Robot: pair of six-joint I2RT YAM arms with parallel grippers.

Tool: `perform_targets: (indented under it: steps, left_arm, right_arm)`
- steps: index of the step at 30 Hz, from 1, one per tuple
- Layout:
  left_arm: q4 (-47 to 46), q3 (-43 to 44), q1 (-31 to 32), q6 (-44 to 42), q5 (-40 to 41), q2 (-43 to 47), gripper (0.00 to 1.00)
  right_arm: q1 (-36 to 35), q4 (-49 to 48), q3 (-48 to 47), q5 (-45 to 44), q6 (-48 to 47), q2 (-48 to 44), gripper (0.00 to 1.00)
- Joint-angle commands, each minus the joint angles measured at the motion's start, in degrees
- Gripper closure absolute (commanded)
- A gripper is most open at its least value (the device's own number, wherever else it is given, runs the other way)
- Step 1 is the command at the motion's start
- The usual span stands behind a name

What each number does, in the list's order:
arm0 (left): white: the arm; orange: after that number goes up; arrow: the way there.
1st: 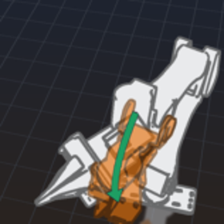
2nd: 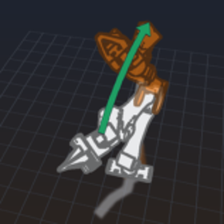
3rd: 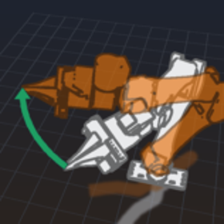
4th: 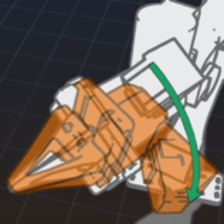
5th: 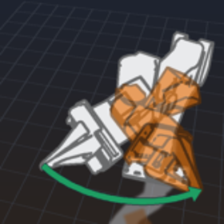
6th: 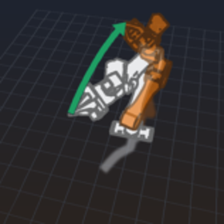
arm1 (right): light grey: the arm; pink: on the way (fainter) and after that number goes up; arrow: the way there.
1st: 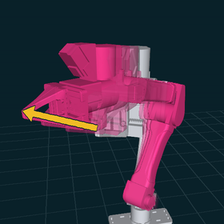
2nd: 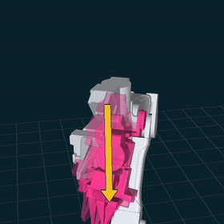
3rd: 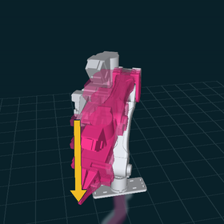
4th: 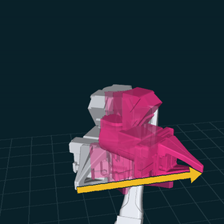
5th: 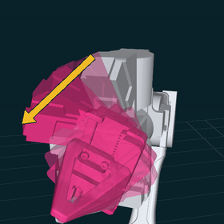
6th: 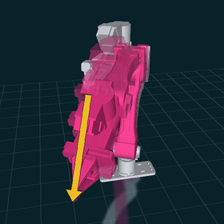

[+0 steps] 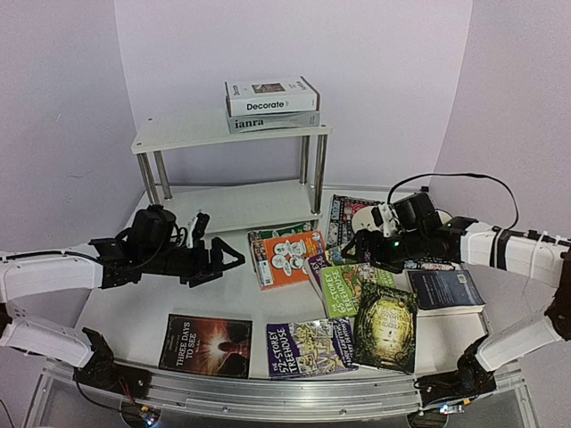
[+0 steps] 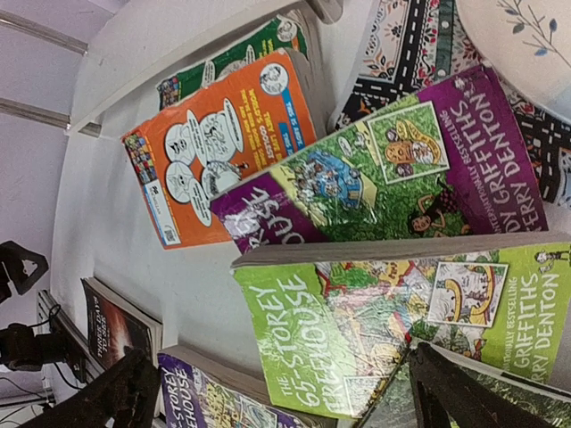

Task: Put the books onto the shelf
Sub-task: Adjust the book pile, then pick up the book from the book pile.

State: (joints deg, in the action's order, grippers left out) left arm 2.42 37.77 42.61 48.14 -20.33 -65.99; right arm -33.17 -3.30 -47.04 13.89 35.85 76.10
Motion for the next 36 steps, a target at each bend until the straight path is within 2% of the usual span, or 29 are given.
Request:
perform_targets:
  steps: [1, 7, 12, 22, 31, 36]
  left_arm:
    - [-6.7, 0.0, 3.8, 1.9, 4.3, -3.1, 0.00]
    - [-9.9, -0.2, 5.9, 0.8, 4.1, -6.6, 0.00]
    - [-11.0, 0.3, 6.3, -1.0, 2.8, -8.7, 0.00]
    - [-11.4, 0.7, 7.0, -3.5, 2.2, -8.8, 0.00]
    - [-11.6, 0.6, 7.0, -3.8, 2.4, -8.9, 0.00]
    - [-11.6, 0.7, 7.0, -3.8, 2.2, -9.2, 0.00]
  right_arm:
    - [-0.3, 4.1, 3.5, -1.7, 0.8, -3.3, 0.02]
    - [-0.3, 9.9, 8.9, -7.1, 2.4, -9.2, 0.02]
    - [-0.3, 18.2, 9.7, -12.4, 5.1, -13.3, 0.02]
    - [-0.3, 35.7, 8.5, -27.7, 21.3, -17.3, 0.02]
    - [-0.3, 36.8, 12.2, -24.8, 22.5, -17.6, 0.02]
    - [-0.3, 28.5, 17.6, -16.3, 20.3, -17.9, 0.02]
